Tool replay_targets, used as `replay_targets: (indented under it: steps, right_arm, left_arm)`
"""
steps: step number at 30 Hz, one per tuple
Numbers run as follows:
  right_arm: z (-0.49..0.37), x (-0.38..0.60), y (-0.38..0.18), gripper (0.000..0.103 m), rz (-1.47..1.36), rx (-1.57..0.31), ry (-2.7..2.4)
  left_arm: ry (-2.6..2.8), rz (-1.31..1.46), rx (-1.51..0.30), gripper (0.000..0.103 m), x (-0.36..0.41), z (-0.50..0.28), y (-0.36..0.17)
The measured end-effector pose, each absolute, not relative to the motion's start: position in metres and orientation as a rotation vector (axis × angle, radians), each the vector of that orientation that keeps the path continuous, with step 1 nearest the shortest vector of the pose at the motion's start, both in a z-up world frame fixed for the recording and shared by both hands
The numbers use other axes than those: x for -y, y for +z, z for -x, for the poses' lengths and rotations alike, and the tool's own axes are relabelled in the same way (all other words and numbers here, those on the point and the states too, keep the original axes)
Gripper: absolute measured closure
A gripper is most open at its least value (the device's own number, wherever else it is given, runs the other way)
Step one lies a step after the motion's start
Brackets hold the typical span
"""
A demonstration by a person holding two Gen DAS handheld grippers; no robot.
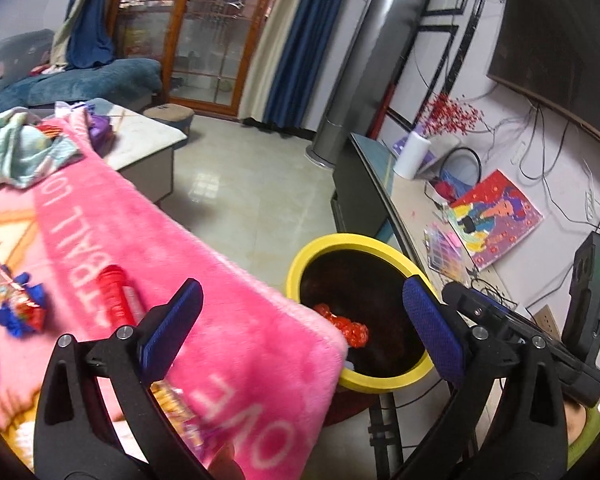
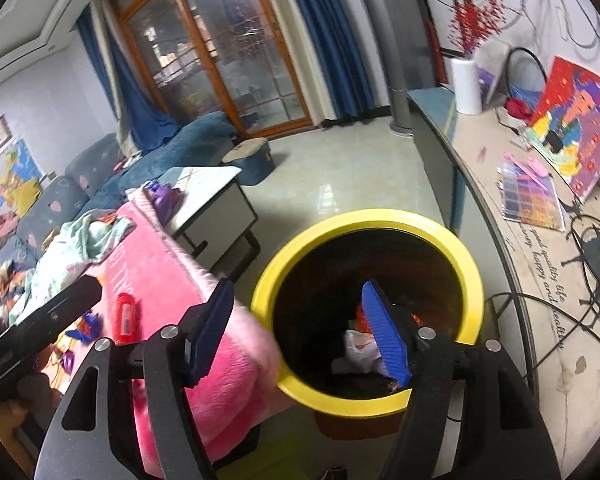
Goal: Collect trash
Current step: 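Move both grippers back over the remaining wrappers on the blanket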
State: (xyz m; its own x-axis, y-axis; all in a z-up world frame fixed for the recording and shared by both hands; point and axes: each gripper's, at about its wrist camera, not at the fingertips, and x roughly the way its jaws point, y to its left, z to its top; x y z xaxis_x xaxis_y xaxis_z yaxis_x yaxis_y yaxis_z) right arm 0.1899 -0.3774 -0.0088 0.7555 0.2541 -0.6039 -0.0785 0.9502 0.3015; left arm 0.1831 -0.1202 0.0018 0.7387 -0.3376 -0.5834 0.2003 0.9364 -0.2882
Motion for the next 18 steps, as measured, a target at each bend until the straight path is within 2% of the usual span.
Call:
replay_targets:
  steps: [18]
  right_arm:
    - [-0.158, 0.296, 0.007, 0.035, -0.087, -0.656, 0.357]
  left_arm:
    - [-0.146, 0.227, -0.589, 0.011, 0.054, -0.145, 0.014]
